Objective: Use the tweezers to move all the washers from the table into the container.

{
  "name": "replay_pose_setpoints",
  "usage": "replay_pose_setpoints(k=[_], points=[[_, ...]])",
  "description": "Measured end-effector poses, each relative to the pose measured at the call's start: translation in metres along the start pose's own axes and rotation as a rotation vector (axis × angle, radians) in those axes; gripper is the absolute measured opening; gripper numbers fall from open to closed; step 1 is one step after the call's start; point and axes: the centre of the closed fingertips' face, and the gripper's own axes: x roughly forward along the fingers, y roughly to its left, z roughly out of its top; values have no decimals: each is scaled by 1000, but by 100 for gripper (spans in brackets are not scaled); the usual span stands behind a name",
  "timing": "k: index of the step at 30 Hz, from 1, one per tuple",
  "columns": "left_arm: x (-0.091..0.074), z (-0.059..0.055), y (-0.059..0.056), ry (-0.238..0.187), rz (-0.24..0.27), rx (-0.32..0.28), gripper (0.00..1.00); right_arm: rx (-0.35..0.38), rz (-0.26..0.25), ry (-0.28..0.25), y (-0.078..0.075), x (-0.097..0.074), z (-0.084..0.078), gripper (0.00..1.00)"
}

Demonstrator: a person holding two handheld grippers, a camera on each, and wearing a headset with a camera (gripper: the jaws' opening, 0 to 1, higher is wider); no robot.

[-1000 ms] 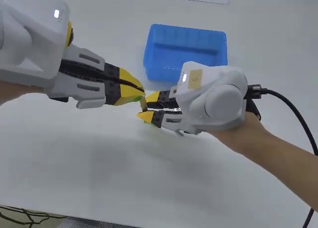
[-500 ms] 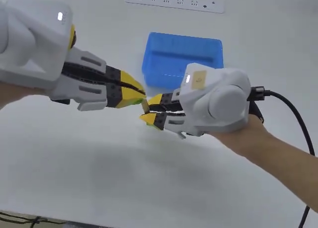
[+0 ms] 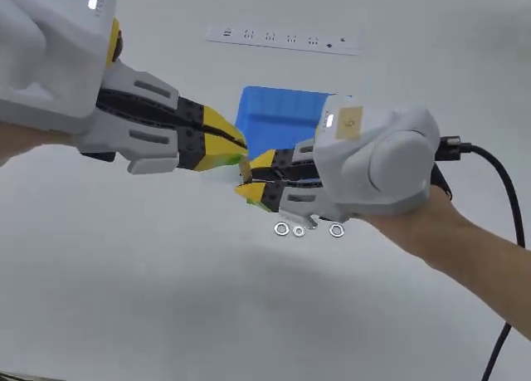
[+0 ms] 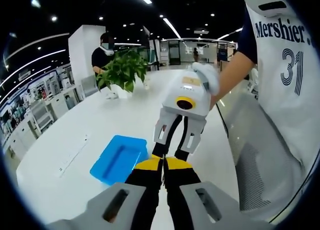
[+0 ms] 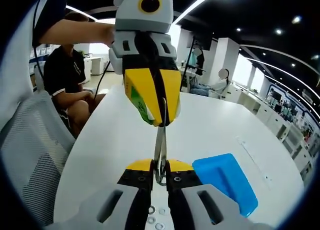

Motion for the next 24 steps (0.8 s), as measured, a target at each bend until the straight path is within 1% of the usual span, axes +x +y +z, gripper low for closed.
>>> replay_pose_setpoints(k=[3, 7, 8, 9, 10, 13, 14, 16, 17, 18, 19, 20, 21, 22, 23, 24], points=[[0, 8, 4, -8, 1, 21, 6, -13, -11, -7, -7, -6, 6, 10], [2, 15, 12, -12, -6, 52, 6, -36, -28, -3, -19, -13, 9, 10], [3, 12, 13, -12, -7, 59, 6, -37, -33, -4, -22, -14, 9, 10], [5, 3, 13, -13, -7, 66, 6, -40, -40, -6, -27, -16, 10, 10], [6, 4, 15, -14, -6, 74, 6, -43, -44, -8, -31, -17, 11, 10], [7, 3, 16, -23, -7, 92, 6, -48, -59, -17, -44, -20, 13, 10], [8, 4, 19, -26, -6, 101, 6, -48, -63, -20, -48, -20, 14, 10], [9, 5, 22, -33, -7, 111, 6, -47, -68, -27, -58, -21, 14, 10], [8, 3, 18, -35, -7, 114, 6, -49, -72, -31, -63, -21, 15, 10], [9, 3, 19, -36, -8, 117, 6, -46, -74, -33, -67, -22, 14, 10], [15, 37, 45, -35, -10, 119, 6, -44, -76, -35, -73, -21, 13, 10], [18, 42, 52, -35, -12, 123, 6, -44, -76, -35, -77, -21, 13, 10], [18, 31, 51, -36, -15, 126, 6, -50, -75, -32, -82, -20, 11, 10], [20, 28, 52, -36, -17, 128, 6, -53, -74, -30, -86, -19, 10, 10], [23, 39, 66, -36, -21, 129, 6, -54, -73, -29, -89, -19, 9, 10], [24, 41, 70, -37, -23, 130, 6, -51, -71, -31, -94, -18, 7, 10]])
